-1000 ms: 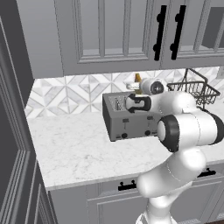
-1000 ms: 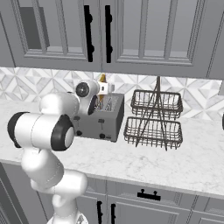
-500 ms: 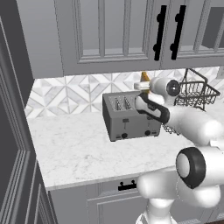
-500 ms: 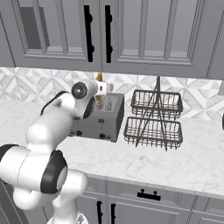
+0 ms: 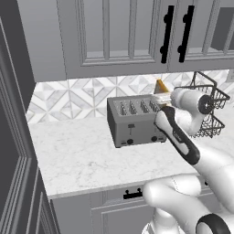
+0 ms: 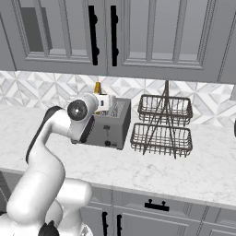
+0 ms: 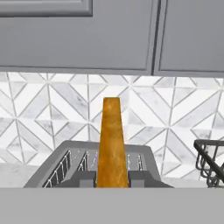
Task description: Start the toaster. Once the lever pops up, take the bread to the plate on the dining counter.
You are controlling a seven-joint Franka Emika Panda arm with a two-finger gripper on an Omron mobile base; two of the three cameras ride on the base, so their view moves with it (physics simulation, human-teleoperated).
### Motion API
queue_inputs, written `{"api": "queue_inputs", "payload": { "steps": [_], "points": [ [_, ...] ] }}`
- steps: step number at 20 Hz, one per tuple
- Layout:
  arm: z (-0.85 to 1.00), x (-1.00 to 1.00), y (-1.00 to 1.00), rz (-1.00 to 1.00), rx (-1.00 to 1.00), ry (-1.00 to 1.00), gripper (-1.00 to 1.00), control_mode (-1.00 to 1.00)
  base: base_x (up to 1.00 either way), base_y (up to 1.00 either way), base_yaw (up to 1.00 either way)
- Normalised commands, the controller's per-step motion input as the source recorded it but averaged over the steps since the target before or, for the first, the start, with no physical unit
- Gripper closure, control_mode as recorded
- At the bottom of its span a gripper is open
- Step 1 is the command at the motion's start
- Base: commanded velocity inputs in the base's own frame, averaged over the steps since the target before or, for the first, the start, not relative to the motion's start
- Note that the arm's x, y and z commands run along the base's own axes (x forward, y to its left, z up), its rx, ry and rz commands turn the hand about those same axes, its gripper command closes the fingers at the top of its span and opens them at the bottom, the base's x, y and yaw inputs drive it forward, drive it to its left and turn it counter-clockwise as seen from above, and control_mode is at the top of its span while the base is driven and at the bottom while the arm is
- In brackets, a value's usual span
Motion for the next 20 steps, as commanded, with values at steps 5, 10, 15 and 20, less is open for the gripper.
{"api": "queue_inputs", "payload": {
  "steps": [5, 10, 15, 20],
  "points": [
    [0.12, -1.0, -0.04, 0.04, -0.11, 0.17, 1.0, -1.0, 0.0, 0.0, 0.0],
    [-0.07, -0.99, 0.0, 0.0, -0.18, 0.15, 1.0, -1.0, 0.0, 0.0, 0.0],
    [-0.2, -0.61, 0.04, 0.0, -0.07, -0.04, 1.0, -1.0, 0.0, 0.0, 0.0],
    [-0.12, -0.19, 0.19, 0.0, -0.08, -0.01, 1.0, -1.0, 0.0, 0.0, 0.0]
  ]
}}
